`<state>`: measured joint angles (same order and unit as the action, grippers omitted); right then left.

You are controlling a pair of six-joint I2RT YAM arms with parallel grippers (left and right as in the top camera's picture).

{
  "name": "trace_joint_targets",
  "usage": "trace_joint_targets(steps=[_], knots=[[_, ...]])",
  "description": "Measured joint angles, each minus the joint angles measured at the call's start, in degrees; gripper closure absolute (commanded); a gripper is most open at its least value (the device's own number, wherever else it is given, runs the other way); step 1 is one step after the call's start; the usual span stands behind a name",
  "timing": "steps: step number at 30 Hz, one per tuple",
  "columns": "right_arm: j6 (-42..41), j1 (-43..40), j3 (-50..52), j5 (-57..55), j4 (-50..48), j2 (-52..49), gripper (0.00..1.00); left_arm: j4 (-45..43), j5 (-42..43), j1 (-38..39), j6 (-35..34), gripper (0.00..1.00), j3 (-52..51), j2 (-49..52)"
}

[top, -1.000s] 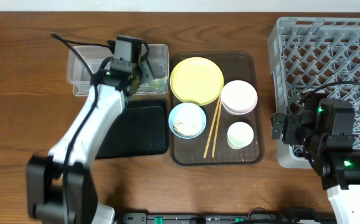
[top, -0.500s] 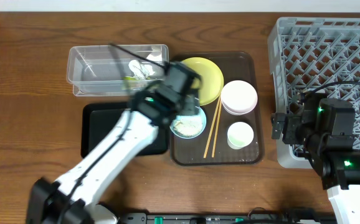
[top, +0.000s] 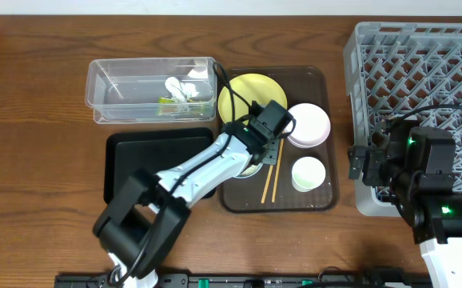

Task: Sort waste into correct bins and load items into the dishwasher rack
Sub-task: 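Move the left gripper to the light-blue rice bowl and grasp its rim, then tip the blue bowl over the black tray to pour out the rice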

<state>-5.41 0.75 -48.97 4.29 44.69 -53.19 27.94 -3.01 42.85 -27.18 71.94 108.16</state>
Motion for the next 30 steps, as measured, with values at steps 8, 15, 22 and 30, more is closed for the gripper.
trace_joint_targets(steps=[8, 15, 22, 30], knots=[[0.0, 0.0, 0.0, 0.0, 0.04, 0.0, 0.01, 0.09, 0.04, 1.29, -0.2, 0.71, 0.0, 3.61], [0.0, 0.0, 0.0, 0.0, 0.09, 0.0, 0.01, 0.22, 0.48, 2.01, -0.15, 0.9, 0.0, 3.91], [0.0, 0.0, 0.0, 0.0, 0.11, 0.0, 0.01, 4.13, 0.31, 2.21, 0.13, 0.94, 0.0, -0.2], [0.0, 0.0, 0.0, 0.0, 0.11, 0.0, 0.01, 9.64, 5.68, 0.87, 0.02, 0.94, 0.0, -11.15]])
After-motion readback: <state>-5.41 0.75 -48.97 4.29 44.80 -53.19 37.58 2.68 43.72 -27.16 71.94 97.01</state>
